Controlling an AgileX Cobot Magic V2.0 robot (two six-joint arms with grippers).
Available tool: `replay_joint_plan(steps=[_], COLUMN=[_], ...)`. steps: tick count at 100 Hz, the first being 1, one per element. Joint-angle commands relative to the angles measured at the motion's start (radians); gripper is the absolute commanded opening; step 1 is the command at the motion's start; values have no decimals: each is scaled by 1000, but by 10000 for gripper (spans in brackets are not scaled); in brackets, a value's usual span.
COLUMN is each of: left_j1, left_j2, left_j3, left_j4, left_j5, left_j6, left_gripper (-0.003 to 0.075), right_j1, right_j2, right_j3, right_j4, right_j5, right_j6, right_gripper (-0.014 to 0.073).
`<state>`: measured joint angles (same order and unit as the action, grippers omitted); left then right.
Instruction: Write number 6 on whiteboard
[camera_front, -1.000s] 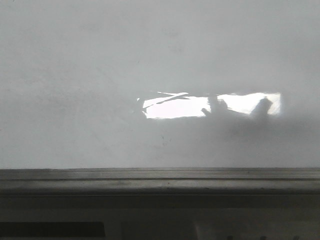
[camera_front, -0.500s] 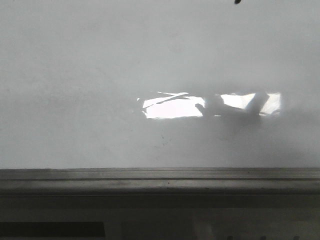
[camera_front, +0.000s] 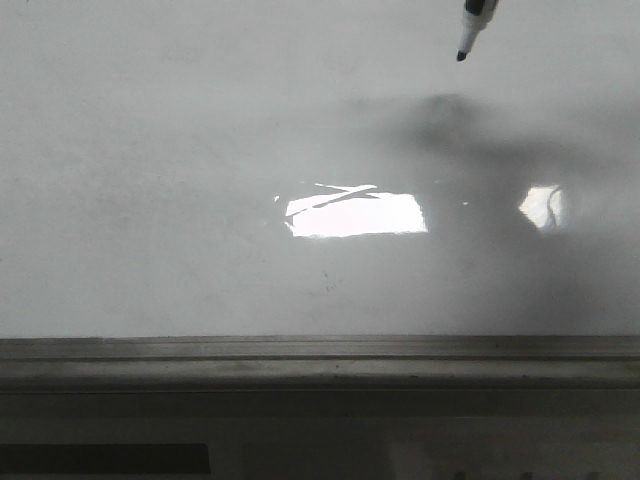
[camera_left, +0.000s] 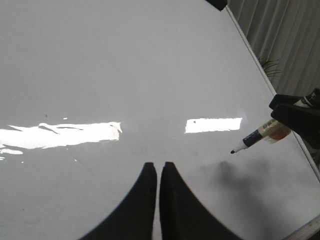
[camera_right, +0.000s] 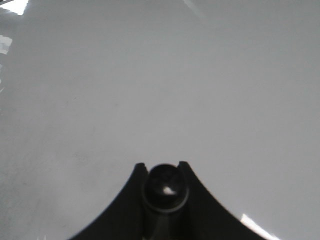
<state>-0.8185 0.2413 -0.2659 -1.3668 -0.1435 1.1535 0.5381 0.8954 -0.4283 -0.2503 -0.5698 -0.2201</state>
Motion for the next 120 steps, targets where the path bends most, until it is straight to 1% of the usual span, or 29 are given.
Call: replay_joint_plan(steps=[1, 18, 52, 63, 75, 85, 105, 120], left_j1=[1, 1, 1, 1, 1, 1, 1, 1], left_j2=[10, 10, 10, 10, 10, 10, 10, 10], left_j3=[-27, -27, -27, -27, -27, -27, -27, -27], left_j4=[14, 14, 14, 14, 14, 14, 14, 9], left_j5=[-6, -6, -2, 3, 5, 5, 5, 7], left_j6=[-1, -1, -1, -1, -1, -1, -1, -1], left_gripper=[-20, -20, -20, -20, -20, -20, -20, -20], right_j1=[-19, -40, -43, -43, -34, -10, 64, 78], right_j2=[-4, 13, 70, 75, 75, 75, 68, 6], right_j3=[-31, -31, -31, -31, -31, -30, -4, 5], right_j4=[15, 33, 49, 46, -38, -90, -90, -90], right_j5=[-90, -64, -47, -47, -40, 17, 143, 270], right_j6=[-9, -9, -2, 94, 205, 268, 270, 270], right_gripper=[-64, -64, -64, -64, -64, -64, -64, -64])
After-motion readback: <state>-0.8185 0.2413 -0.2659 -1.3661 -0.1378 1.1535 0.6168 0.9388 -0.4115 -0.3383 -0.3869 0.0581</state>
